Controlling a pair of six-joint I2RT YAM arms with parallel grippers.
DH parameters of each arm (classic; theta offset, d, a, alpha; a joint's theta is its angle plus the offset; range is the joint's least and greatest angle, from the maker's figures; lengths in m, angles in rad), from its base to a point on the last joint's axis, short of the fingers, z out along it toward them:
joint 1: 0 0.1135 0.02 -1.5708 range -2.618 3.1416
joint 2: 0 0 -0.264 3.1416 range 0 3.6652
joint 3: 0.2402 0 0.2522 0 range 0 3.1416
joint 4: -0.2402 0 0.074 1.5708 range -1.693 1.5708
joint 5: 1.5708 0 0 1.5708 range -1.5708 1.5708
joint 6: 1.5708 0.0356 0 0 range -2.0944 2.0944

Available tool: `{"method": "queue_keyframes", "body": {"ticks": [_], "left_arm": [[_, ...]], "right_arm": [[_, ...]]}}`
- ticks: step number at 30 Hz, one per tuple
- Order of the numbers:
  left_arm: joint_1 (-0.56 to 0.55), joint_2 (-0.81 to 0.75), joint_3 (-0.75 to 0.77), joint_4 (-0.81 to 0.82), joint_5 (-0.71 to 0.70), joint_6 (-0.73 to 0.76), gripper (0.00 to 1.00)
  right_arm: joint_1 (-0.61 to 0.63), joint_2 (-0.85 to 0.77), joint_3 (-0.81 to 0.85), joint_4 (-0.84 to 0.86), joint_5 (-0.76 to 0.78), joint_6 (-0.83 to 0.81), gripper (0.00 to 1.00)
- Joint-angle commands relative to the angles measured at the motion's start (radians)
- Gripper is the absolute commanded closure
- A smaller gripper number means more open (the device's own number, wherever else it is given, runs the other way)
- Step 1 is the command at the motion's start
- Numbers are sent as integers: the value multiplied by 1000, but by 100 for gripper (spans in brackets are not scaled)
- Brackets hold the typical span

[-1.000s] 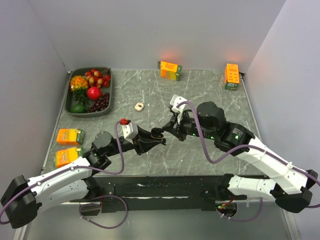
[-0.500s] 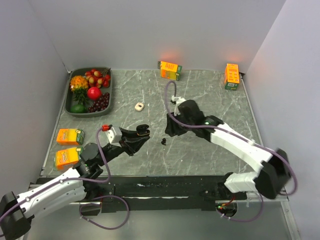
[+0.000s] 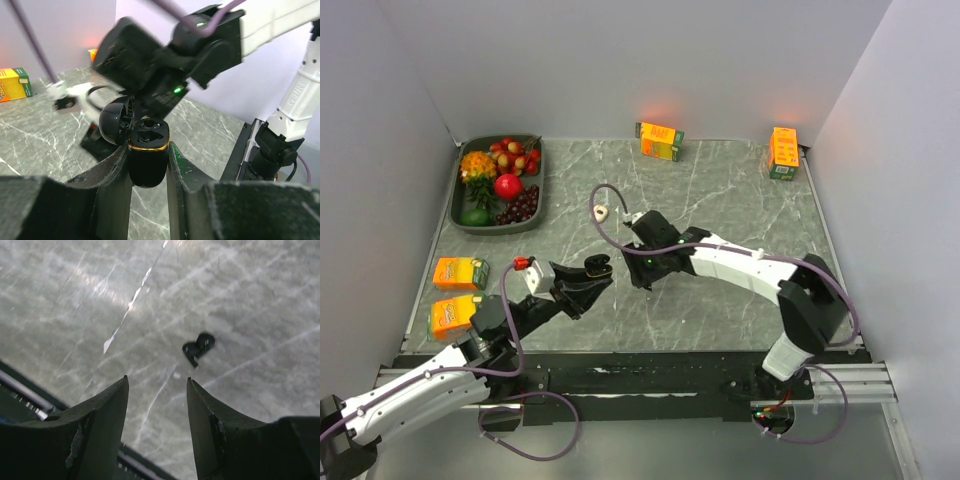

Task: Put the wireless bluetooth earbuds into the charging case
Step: Pick up the earbud from the center of the board.

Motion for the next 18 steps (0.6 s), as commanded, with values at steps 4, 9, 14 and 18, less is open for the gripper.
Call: {"method": "queue_keyframes", "body": {"ticks": [4,9,14,18], "left_arm": [[-22,-38,22,-27,-33,-5,99],[-33,-40,20,-26,-33,-3,99],[-37,-37,23,-26,-35,4,99],[-39,-32,20,-21,-33,0,99]], "right_arm": [[23,160,115,-49,136,-17,45],[23,210,143,-69,167,-14,48],[21,233,138,-63,173,-4,48],[23,244,135,-53,162,-9,53]]}}
